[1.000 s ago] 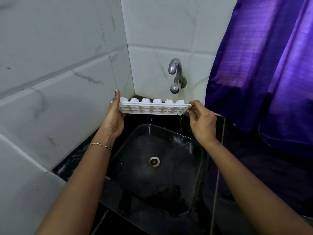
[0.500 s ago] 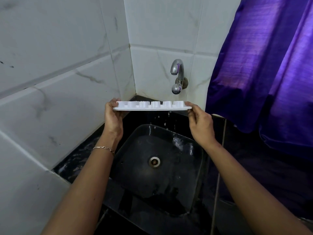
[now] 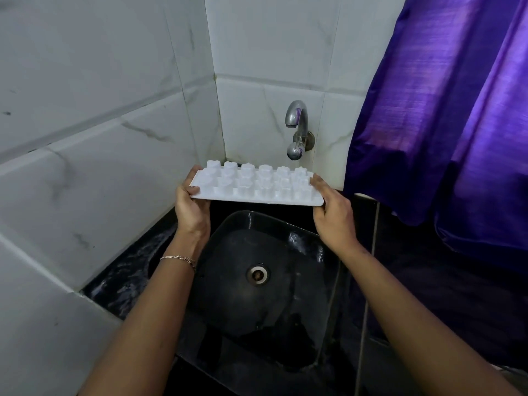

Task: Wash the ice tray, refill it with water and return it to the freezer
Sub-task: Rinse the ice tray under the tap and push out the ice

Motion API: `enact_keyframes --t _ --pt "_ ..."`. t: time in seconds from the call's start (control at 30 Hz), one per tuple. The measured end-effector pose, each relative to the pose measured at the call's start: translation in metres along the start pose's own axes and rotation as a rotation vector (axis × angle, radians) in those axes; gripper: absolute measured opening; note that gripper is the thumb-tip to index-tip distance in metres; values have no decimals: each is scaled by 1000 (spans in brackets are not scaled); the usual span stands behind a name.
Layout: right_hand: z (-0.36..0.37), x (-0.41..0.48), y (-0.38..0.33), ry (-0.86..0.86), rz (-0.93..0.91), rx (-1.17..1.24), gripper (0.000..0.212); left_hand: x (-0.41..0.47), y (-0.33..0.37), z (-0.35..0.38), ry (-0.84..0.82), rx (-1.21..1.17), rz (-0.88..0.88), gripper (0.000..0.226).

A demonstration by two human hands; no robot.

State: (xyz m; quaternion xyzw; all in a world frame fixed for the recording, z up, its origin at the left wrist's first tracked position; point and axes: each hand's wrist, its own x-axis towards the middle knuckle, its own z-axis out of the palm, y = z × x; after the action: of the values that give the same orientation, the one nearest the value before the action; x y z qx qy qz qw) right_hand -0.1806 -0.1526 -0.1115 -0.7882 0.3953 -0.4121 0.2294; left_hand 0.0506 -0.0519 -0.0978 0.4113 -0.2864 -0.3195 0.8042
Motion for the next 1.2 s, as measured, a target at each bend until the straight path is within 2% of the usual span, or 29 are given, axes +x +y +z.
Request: enact_keyframes --t 0.13,0.23,0.37,0.47,0.67,0.8,0.93,1.0,1.07,1.1,1.2 --pt "3 -3 4 40 -7 -4 61 -7 -2 -3 40 14 -25 46" --pt "5 -8 7 69 -24 0 53 -13 -9 -6 120 42 -55 47" --pt "8 -15 14 92 -69 -23 51 -20 -17 -5 134 41 -64 62" --pt "8 -19 19 64 -58 -35 52 -19 -23 -15 199 27 -118 53" --pt "3 -27 21 47 -60 -35 51 -15 -30 -23 271 57 -246 52" --pt "2 -31 25 38 -26 -62 50 -16 -38 -22 241 95 -279 51" --pt "-6 -33 30 98 125 166 32 -17 -42 -13 198 144 -290 37" --pt "-12 -36 34 162 199 220 28 -15 -53 -10 166 177 -370 52" --pt "-20 -42 40 236 243 199 27 -16 -61 0 94 219 -466 89" --pt "-25 -46 45 270 267 174 26 -18 -65 8 46 233 -503 99" --pt "-46 -63 56 366 359 81 20 -22 -83 32 0 282 -571 89"
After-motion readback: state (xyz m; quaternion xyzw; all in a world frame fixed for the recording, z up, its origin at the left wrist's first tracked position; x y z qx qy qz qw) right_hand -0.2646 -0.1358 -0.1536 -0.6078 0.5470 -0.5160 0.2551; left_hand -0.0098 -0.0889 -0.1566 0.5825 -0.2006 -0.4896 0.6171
